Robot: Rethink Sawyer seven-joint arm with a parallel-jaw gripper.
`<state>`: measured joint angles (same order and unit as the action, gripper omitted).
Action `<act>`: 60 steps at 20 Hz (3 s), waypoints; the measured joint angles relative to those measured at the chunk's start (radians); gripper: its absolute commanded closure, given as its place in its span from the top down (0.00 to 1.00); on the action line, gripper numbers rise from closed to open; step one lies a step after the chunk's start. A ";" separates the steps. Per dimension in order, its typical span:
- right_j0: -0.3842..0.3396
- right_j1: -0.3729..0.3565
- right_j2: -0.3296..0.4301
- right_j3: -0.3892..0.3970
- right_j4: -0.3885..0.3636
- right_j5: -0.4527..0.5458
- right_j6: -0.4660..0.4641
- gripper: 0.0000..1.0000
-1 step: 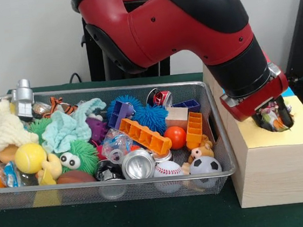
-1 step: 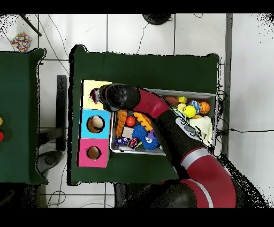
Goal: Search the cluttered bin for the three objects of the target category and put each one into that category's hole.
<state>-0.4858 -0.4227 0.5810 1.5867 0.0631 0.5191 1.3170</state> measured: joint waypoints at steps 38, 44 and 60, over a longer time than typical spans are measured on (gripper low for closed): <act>-0.032 -0.080 0.024 0.070 -0.003 0.000 0.000 1.00; -0.032 -0.096 0.023 0.071 -0.003 0.000 0.000 1.00; -0.033 -0.123 0.020 0.072 -0.005 0.007 0.000 1.00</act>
<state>-0.5190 -0.5452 0.6015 1.6584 0.0578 0.5256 1.3170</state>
